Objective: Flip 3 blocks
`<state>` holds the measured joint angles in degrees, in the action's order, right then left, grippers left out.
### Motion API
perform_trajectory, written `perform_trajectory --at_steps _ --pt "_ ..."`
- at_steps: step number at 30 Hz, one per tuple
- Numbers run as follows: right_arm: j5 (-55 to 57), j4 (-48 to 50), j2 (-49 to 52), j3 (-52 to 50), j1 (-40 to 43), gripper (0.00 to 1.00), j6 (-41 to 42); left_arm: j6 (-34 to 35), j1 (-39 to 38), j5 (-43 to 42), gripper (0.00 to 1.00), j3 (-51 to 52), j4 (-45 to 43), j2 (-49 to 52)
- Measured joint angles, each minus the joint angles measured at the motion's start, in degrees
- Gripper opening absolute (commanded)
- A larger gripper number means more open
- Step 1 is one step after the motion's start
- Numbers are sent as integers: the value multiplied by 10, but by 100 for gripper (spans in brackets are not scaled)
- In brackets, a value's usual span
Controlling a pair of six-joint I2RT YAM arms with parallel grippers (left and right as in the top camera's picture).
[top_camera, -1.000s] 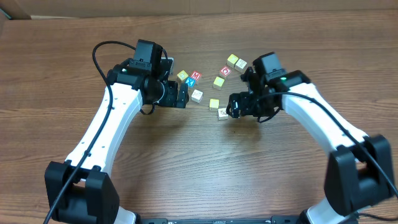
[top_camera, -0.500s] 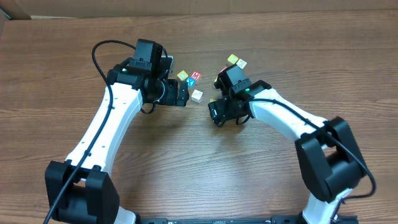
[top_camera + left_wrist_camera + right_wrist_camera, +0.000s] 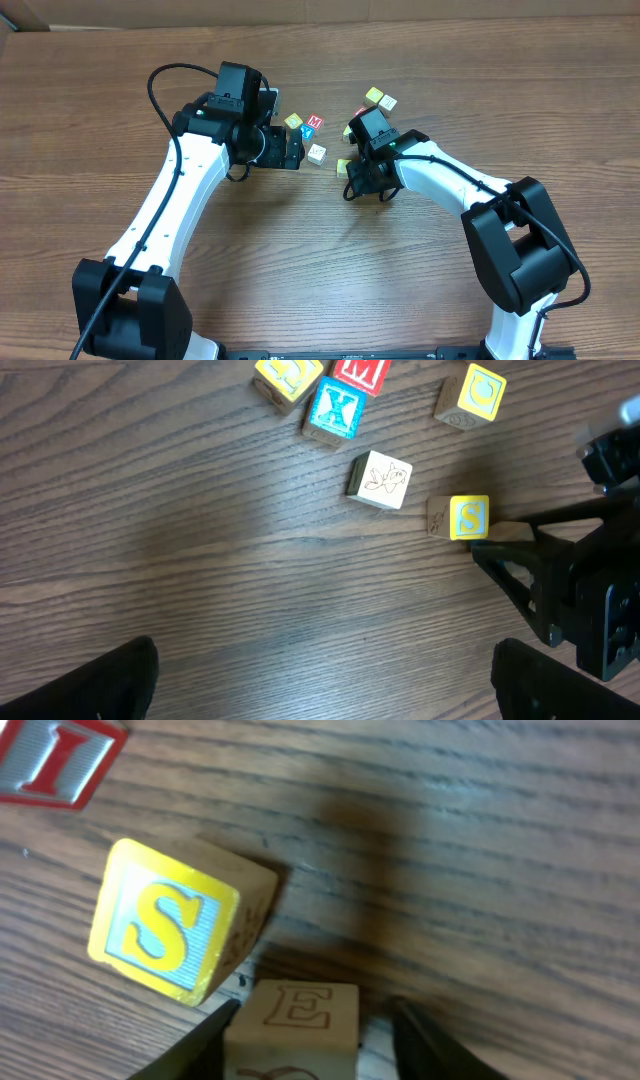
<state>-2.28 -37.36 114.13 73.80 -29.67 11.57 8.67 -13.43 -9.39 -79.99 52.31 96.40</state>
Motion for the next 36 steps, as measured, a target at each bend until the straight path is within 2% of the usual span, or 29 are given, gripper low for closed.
perform_trajectory --at_steps 5,10,14,18,22,28,32,36 --pt "-3 -14 0 1 0 26 24 0 0 0 100 0 -3 0" --pt "-10 -33 -5 3 0 19 54 0 0 0 100 0 -3 0" --pt "-18 -56 -34 3 0 17 72 2 0 0 100 0 -3 0" --pt "-20 -90 -110 3 0 15 92 2 0 0 100 0 -4 0" --pt "-21 -168 -189 3 0 12 124 2 0 0 100 0 -2 0" --pt "-22 -240 -226 -14 -9 10 171 2 0 2 100 0 2 0" --pt "-20 -226 -255 -85 -44 10 215 2 0 2 100 0 3 0" --pt "-20 -143 -284 -182 -87 11 243 2 0 2 100 0 4 0"
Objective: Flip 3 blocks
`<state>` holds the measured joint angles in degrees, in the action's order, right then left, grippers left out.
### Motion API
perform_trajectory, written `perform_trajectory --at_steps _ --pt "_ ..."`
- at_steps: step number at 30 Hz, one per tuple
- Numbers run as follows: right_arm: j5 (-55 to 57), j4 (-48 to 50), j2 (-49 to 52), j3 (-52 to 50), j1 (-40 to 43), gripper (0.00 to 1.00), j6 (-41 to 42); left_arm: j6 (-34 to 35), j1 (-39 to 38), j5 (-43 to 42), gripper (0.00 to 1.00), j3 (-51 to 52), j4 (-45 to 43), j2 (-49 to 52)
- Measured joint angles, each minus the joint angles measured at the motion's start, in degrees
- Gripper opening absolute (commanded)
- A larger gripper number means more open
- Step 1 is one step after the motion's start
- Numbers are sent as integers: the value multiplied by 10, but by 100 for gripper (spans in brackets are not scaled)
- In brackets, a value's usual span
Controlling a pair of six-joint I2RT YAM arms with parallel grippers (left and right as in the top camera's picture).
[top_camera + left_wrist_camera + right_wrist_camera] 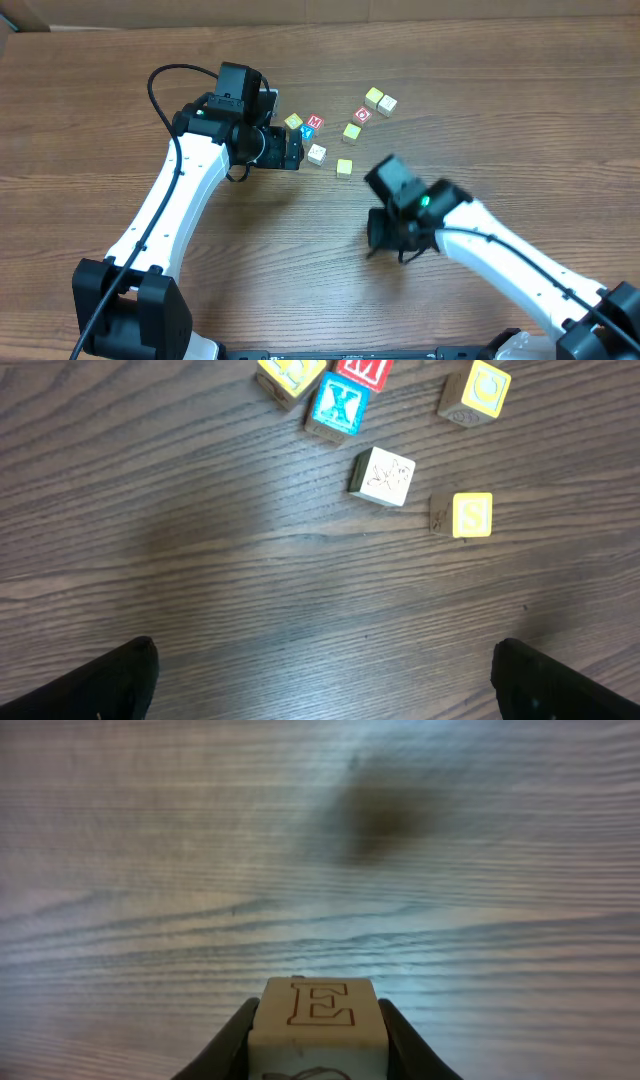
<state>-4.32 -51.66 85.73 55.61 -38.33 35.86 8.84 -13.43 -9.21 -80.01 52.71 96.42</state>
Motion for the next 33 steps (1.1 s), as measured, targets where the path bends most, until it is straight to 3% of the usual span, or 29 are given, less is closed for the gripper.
perform_trajectory --at_steps 16,25,28,32,33 --pt "1 134 -8 -162 -8 13 28 0 0 0 100 0 11 0" --pt "-25 193 -11 -166 -8 15 1 0 0 0 100 0 14 0" --pt "-35 195 -11 -166 -8 21 -13 0 0 0 100 0 14 0" --pt "-42 198 -11 -166 -8 43 -20 0 0 0 100 0 14 0" --pt "-43 200 -11 -166 -8 44 -22 0 0 0 100 0 14 0"
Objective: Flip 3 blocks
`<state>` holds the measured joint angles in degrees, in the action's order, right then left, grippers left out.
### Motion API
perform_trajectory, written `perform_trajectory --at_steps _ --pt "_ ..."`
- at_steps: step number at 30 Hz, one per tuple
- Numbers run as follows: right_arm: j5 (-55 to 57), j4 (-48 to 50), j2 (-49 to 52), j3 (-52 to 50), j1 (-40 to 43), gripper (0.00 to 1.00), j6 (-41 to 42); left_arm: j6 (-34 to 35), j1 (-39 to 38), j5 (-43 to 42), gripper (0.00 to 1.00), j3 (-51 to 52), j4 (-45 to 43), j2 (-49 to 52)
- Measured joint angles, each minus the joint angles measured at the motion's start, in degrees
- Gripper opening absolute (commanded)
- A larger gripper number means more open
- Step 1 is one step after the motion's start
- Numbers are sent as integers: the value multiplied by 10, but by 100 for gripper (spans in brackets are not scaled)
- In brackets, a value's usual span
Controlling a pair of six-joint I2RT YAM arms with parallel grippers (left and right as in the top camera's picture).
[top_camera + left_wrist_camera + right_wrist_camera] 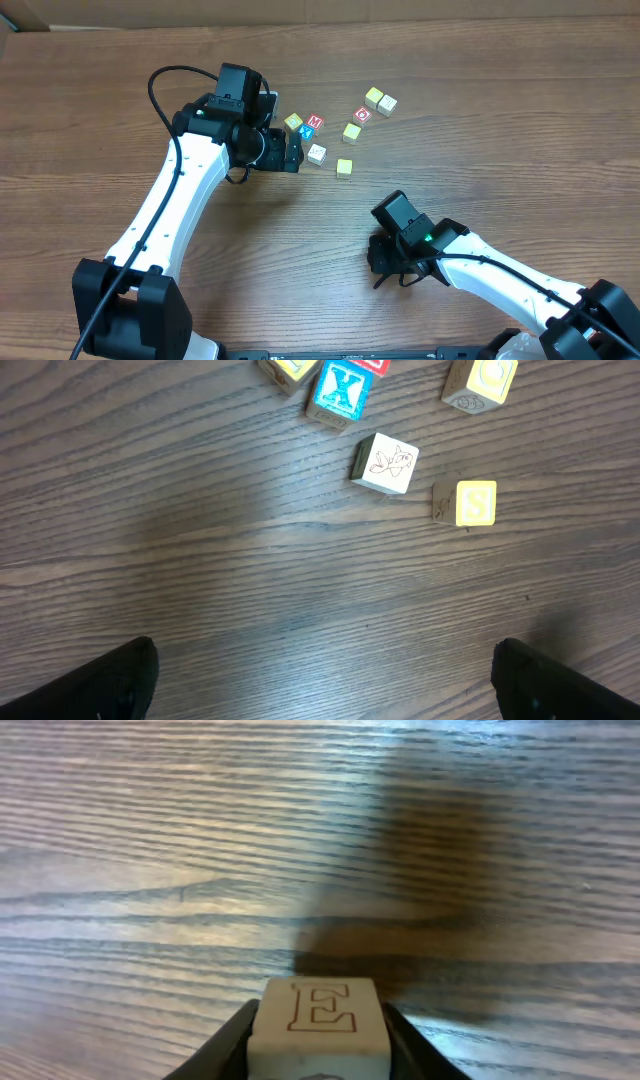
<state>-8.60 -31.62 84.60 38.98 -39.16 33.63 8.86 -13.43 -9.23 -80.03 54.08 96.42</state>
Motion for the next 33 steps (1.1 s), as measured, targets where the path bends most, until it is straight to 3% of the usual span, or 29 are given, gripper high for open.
perform_trajectory --at_steps 11,15,20,22,26,33 --pt "-2 9 0 0 0 53 -7 0 0 0 100 0 0 0" --pt "21 -43 0 29 0 56 -5 0 0 0 100 0 0 0" --pt "92 -151 -3 151 0 57 17 0 0 -2 99 -1 3 0" --pt "117 -194 -6 207 0 57 28 2 0 -6 92 -1 5 0" --pt "145 -279 -11 313 0 57 42 11 -5 -26 93 -2 -4 8" --pt "159 -417 -42 487 0 57 52 5 -73 -41 88 -4 -64 85"
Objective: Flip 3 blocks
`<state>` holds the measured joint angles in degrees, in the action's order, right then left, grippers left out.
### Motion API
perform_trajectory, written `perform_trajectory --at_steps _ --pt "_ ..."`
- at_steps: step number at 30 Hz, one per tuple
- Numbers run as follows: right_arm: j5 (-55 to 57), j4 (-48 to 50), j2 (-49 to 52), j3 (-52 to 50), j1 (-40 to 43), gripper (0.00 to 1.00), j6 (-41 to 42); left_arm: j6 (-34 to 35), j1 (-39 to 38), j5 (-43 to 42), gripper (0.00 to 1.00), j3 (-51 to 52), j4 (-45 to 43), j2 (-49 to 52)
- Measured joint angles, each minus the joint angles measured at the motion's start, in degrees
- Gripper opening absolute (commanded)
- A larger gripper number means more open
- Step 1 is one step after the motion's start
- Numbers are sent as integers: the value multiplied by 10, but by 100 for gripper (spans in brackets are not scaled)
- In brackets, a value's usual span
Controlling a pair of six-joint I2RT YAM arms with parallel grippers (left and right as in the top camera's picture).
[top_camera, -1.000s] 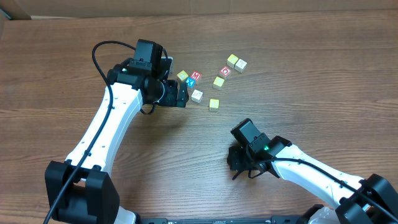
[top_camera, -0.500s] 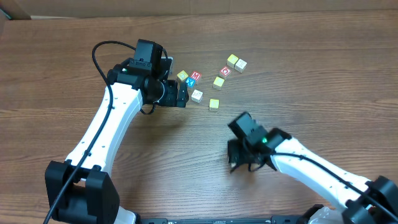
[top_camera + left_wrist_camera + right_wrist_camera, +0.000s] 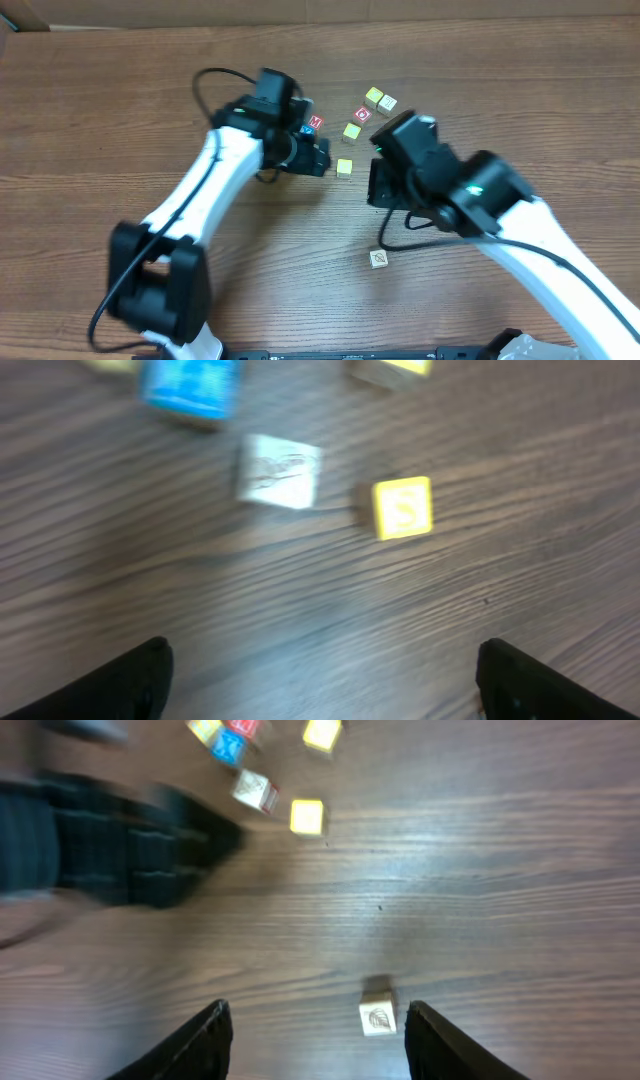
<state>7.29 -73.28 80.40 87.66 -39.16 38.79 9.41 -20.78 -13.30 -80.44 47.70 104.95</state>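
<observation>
A plain wooden block (image 3: 379,259) lies alone on the near part of the table, a leaf picture facing up; the right wrist view shows this block (image 3: 378,1015) too. My right gripper (image 3: 383,190) hangs open above and behind it, the gripper (image 3: 317,1015) holding nothing. My left gripper (image 3: 322,158) is open just left of the yellow S block (image 3: 344,167). In the left wrist view the S block (image 3: 402,508) and a white picture block (image 3: 279,471) lie ahead of the gripper (image 3: 320,660).
More blocks lie at the back: a red M block (image 3: 314,122), a yellow block (image 3: 352,131), a red O block (image 3: 363,114) and two pale blocks (image 3: 380,99). A blue block (image 3: 190,382) is next to the white one.
My right gripper has let go of the E block, which now lies on the table leaf side up. That gripper has risen and moved back. My left gripper has moved right, toward the S block.
My right gripper was shut on the E block beside the S block. It then held the block over the near part of the table, then low over the wood there. Now the block rests there, released, while my left gripper has come closer to the S block.
</observation>
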Motion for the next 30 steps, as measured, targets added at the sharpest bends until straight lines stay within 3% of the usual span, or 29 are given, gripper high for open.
perform_trajectory --at_steps 5,13,19,28,30 --pt "-4 -61 -61 82 0 57 2 -6 -59 0 84 0 -50 50" --pt "-40 -111 -155 95 0 57 2 7 -89 21 74 -2 -102 104" --pt "-59 -133 -168 95 0 56 2 28 -88 53 49 -3 -114 121" --pt "-73 -139 -164 95 0 55 2 53 -88 71 20 -6 -137 121" --pt "-75 -139 -164 95 0 55 2 56 -88 71 18 -6 -137 121"
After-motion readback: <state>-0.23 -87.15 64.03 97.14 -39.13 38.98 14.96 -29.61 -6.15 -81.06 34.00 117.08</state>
